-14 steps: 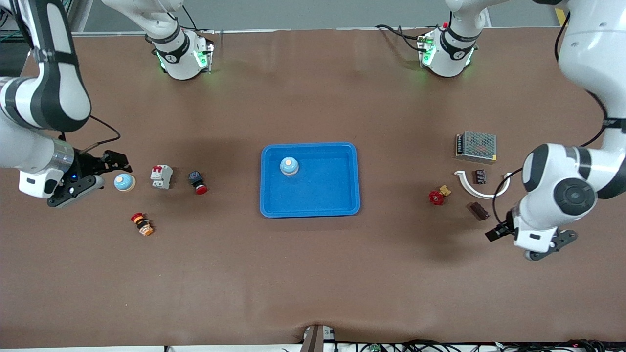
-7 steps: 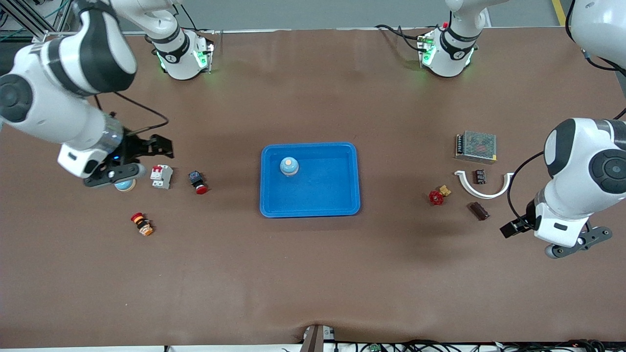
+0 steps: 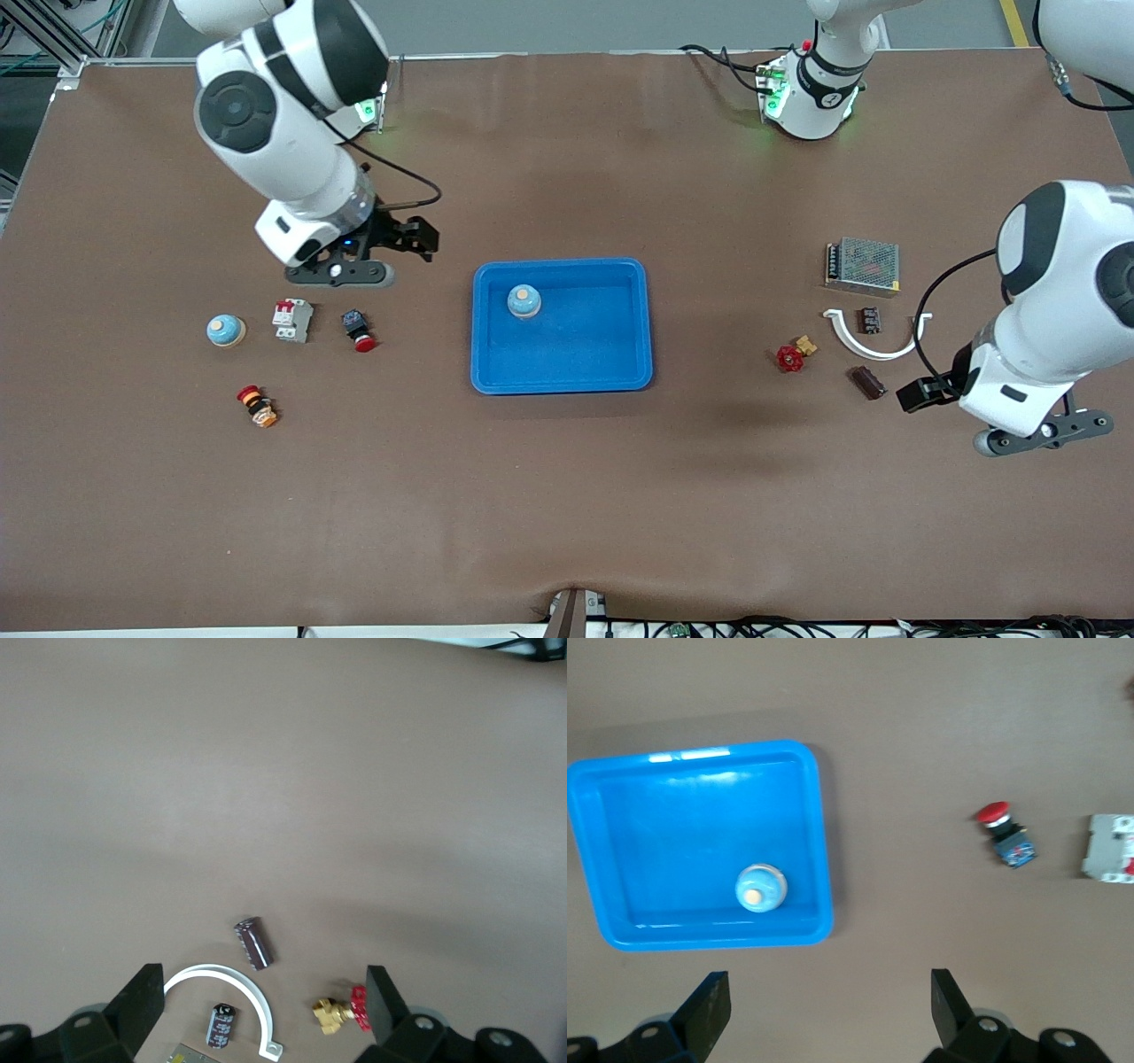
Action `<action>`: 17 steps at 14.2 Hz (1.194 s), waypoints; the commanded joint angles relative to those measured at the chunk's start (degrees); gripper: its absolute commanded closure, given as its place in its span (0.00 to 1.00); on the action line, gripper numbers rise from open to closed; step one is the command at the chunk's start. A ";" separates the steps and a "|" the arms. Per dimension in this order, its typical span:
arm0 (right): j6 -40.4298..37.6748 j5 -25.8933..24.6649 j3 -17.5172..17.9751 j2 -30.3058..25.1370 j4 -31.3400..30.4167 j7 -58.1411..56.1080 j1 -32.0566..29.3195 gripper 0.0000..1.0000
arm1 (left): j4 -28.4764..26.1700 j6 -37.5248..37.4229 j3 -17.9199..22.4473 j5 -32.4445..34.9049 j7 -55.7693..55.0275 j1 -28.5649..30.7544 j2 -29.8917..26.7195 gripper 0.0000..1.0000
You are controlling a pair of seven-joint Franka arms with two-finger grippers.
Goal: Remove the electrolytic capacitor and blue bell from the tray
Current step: 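Return the right gripper to the tray while the left gripper withdraws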
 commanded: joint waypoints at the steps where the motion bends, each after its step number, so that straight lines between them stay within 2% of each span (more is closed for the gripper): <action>1: 4.27 -2.24 -0.83 0.91 -1.88 5.93 3.77 0.00 | -1.53 -4.50 3.98 -6.55 3.98 -1.20 -6.90 0.00; 4: 8.94 -6.55 -0.83 2.67 -4.26 12.61 8.08 0.00 | -3.11 -11.98 14.79 -14.56 6.70 -9.09 -13.84 0.00; 9: 13.42 -7.61 -0.83 8.11 -4.26 17.28 11.78 0.00 | -12.77 -12.70 23.25 -17.30 15.49 -15.79 -25.62 0.00; 13: 17.91 -8.58 -0.92 12.24 -4.44 19.58 14.23 0.00 | -17.96 -12.53 26.51 -17.30 16.02 -19.39 -32.04 0.00; 17: 23.44 -11.12 -1.01 15.94 -5.49 23.71 16.79 0.00 | -20.43 -12.79 27.04 -17.39 18.83 -20.46 -35.04 0.00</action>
